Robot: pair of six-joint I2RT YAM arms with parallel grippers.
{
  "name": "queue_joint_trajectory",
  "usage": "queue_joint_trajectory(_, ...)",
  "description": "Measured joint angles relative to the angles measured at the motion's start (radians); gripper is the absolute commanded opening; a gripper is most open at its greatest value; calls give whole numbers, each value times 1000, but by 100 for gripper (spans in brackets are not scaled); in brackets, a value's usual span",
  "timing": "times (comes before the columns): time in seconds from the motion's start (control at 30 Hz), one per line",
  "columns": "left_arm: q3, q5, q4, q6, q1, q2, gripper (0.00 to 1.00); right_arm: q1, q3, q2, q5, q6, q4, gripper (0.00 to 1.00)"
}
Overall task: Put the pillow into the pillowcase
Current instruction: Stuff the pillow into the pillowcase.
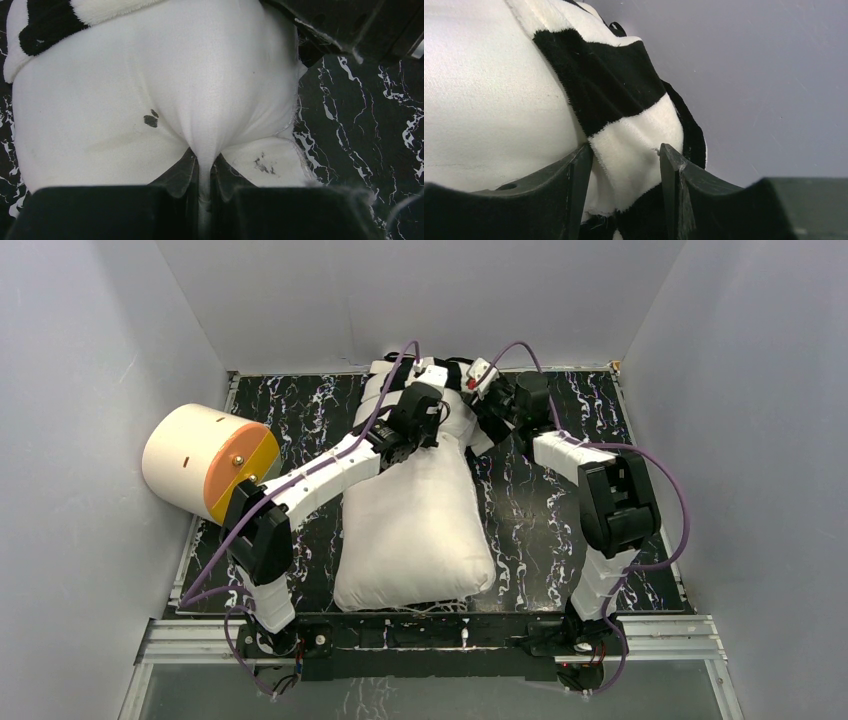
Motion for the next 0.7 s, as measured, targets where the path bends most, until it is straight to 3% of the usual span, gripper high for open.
queue_joint_trajectory(0.07,0,0,2,-5,4,0,0,3,0,2,14,-14,-5,47)
queue_joint_trajectory(0.17,0,-9,9,-10,5,0,0,6,3,15,24,-24,-11,0)
queue_joint_trajectory(0.37,2,-77,23,-20,6,4,0,32,24,14,0,0,-90,0)
queue_joint_trajectory(0.7,2,-168,25,-79,32,25,0,104,-90,-235,-79,137,-228,0)
